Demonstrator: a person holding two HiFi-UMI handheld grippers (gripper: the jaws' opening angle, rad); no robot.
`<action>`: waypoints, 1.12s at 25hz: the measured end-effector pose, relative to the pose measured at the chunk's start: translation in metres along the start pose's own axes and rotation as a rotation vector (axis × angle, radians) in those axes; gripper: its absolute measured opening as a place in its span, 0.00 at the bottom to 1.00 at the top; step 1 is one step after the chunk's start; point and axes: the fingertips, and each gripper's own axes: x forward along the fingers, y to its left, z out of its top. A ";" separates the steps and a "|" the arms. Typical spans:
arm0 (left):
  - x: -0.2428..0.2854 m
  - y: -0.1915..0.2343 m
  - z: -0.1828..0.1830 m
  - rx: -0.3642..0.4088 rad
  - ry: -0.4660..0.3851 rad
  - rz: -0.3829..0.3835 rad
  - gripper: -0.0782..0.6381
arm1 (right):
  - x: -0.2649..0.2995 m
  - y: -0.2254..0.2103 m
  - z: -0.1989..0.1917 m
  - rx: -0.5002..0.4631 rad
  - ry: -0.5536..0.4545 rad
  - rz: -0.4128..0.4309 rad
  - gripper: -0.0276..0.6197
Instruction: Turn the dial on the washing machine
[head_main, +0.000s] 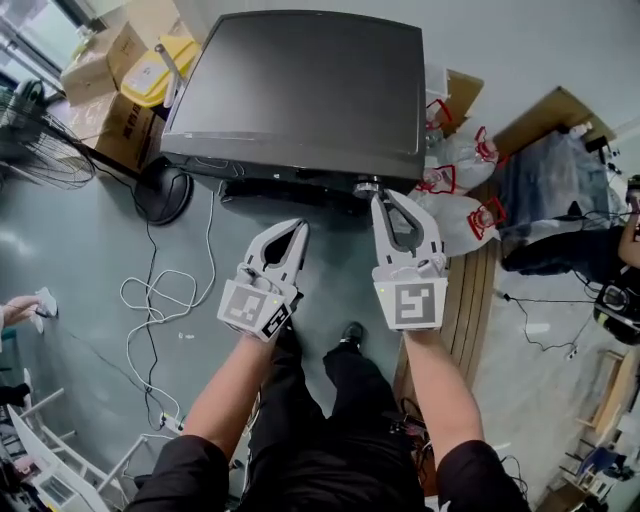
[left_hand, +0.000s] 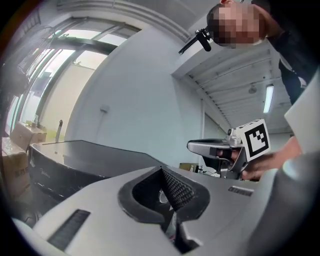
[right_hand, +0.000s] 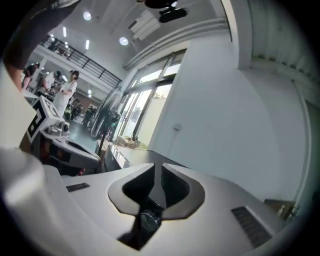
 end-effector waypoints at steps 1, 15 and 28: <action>-0.003 0.003 0.009 0.001 -0.007 0.003 0.13 | -0.005 -0.005 0.004 0.046 0.001 -0.015 0.12; -0.098 0.059 0.141 0.088 -0.001 0.027 0.13 | -0.074 0.001 0.093 0.451 -0.065 -0.065 0.08; -0.172 0.119 0.219 0.107 -0.071 0.006 0.13 | -0.143 0.032 0.127 0.478 -0.081 -0.193 0.08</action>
